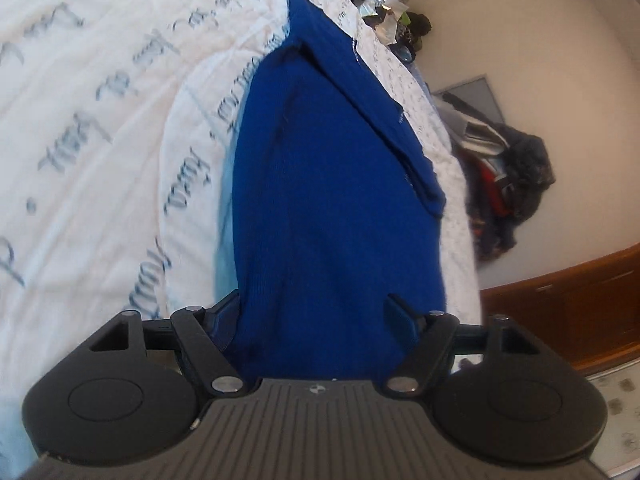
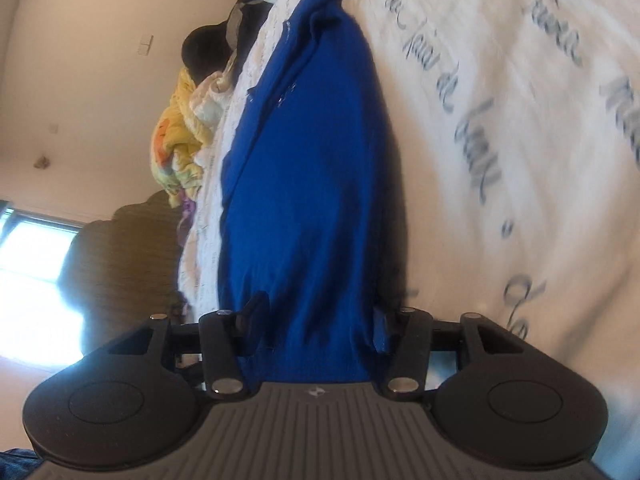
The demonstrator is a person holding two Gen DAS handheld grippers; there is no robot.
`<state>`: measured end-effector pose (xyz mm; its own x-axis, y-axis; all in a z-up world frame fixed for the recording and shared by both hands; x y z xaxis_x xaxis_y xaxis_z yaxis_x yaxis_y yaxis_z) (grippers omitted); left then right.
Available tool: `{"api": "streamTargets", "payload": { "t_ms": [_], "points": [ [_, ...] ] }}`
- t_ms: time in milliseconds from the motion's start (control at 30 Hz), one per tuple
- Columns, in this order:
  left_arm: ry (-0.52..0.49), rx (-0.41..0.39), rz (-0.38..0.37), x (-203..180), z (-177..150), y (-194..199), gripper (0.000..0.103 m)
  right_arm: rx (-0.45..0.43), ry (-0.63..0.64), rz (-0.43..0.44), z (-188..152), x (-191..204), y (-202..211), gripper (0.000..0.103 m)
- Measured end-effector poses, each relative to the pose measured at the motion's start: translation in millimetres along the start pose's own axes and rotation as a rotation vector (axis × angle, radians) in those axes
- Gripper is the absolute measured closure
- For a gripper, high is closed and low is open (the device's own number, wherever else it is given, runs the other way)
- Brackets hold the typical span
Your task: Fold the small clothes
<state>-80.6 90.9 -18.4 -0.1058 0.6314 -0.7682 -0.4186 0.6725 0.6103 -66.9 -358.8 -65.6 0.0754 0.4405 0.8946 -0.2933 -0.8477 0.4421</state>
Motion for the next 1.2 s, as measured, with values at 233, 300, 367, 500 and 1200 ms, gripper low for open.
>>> {"api": "streamTargets", "payload": {
  "t_ms": [233, 300, 367, 500, 1200],
  "points": [
    [-0.063, -0.027, 0.215, 5.3, 4.5, -0.8, 0.098, -0.007, 0.049, -0.136, -5.0, 1.6, -4.9, 0.1],
    [-0.141, -0.052, 0.272, -1.7, 7.8, 14.5, 0.097, -0.04, 0.105, -0.182, -6.1, 10.3, 13.1, 0.1],
    [-0.172, -0.036, 0.318, 4.9, 6.0, 17.6, 0.097, -0.05, 0.141, -0.215, -8.7, 13.9, 26.9, 0.1],
    [-0.167, -0.042, 0.299, 11.5, 2.1, 16.5, 0.09, -0.054, 0.066, -0.193, -11.9, -6.9, 21.9, 0.1],
    [-0.263, -0.015, 0.388, 10.0, -39.2, 36.2, 0.086, 0.01, 0.187, -0.278, -57.7, 4.5, 35.9, 0.098]
  ]
}}
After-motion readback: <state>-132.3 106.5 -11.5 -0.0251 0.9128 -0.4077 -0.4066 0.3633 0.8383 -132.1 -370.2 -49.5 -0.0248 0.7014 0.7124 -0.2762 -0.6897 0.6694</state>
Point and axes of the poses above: each gripper's, at about its wrist camera, not at the fingertips, and y roughly against the way its jaws point, x to its left, z to its top, the point moved 7 cm from there along -y, roughly the way its jaws point, and after that the axes turned 7 degrees about x, right-handed, at the moved point
